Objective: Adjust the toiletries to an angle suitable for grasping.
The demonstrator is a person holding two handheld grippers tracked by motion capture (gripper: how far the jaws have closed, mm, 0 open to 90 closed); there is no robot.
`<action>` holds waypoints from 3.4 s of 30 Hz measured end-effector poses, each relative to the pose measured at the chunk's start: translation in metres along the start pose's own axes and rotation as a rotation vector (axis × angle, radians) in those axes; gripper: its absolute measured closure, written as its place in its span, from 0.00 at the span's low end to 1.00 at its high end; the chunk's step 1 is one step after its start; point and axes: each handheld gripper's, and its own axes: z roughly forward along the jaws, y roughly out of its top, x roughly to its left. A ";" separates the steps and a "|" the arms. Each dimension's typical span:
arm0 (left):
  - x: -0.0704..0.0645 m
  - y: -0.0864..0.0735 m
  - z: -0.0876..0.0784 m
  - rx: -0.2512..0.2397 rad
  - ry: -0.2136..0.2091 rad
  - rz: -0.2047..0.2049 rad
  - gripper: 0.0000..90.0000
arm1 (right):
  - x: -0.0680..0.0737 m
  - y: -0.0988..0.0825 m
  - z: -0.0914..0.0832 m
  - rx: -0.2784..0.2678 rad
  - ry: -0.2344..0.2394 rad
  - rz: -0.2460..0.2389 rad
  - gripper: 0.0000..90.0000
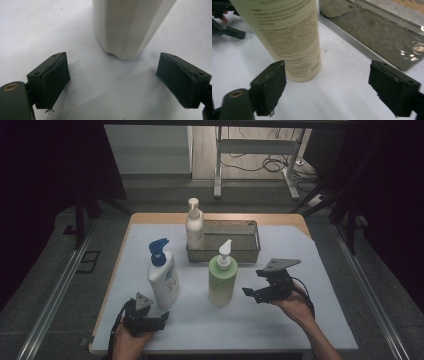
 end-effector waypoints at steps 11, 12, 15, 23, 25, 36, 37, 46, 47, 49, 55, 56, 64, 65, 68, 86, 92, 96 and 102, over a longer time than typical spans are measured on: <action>0.000 0.000 0.000 -0.003 0.000 -0.003 0.12 | 0.023 0.009 0.012 -0.005 0.044 -0.043 0.12; 0.000 0.000 0.000 -0.003 0.000 -0.002 0.12 | 0.024 0.010 0.013 -0.004 0.047 -0.047 0.12; 0.000 0.000 0.000 -0.003 0.000 -0.002 0.12 | 0.028 0.013 0.017 -0.005 0.049 -0.049 0.10; 0.000 0.000 0.000 -0.003 0.000 -0.002 0.12 | 0.035 0.023 0.025 -0.009 0.060 -0.063 0.07; 0.000 0.000 0.000 -0.003 0.000 -0.002 0.12 | 0.036 0.025 0.029 -0.008 0.060 -0.067 0.07; 0.000 0.000 0.000 0.000 0.000 0.001 0.12 | 0.043 0.037 0.044 -0.026 0.062 -0.071 0.08; 0.000 0.000 0.000 0.000 0.000 0.001 0.12 | 0.044 0.038 0.045 -0.024 0.056 -0.072 0.08; 0.000 0.000 0.000 -0.002 0.000 -0.003 0.12 | 0.046 0.045 0.052 -0.028 0.035 -0.085 0.09; 0.000 0.000 0.000 -0.002 0.001 -0.002 0.12 | 0.046 0.046 0.053 -0.029 0.034 -0.084 0.10; 0.000 0.000 0.000 -0.002 0.001 -0.002 0.12 | 0.046 0.048 0.055 -0.031 0.031 -0.082 0.10; 0.000 0.000 0.000 -0.002 0.000 -0.003 0.12 | 0.047 0.049 0.057 -0.034 0.022 -0.084 0.13; 0.000 0.000 0.000 -0.002 0.001 -0.003 0.12 | 0.047 0.049 0.056 -0.032 0.017 -0.086 0.13; 0.000 0.000 0.000 -0.002 0.000 -0.003 0.12 | 0.049 0.050 0.056 -0.030 -0.004 -0.073 0.14; 0.000 0.000 0.000 -0.002 0.000 -0.003 0.12 | 0.049 0.051 0.056 -0.029 -0.007 -0.069 0.14; 0.000 0.000 0.000 -0.002 0.000 -0.003 0.12 | 0.048 0.053 0.055 -0.028 -0.006 -0.057 0.14; 0.000 0.000 0.000 -0.002 0.000 -0.003 0.12 | 0.035 0.080 0.032 -0.035 -0.045 -0.044 0.14; 0.000 0.000 0.000 -0.003 0.000 -0.003 0.12 | 0.032 0.092 0.027 -0.040 -0.050 -0.048 0.14; 0.000 0.000 0.000 -0.003 -0.001 -0.004 0.12 | 0.029 0.100 0.025 -0.046 -0.056 -0.047 0.14; 0.000 0.000 0.000 -0.002 0.000 -0.003 0.12 | 0.026 0.112 0.024 -0.050 -0.062 -0.041 0.14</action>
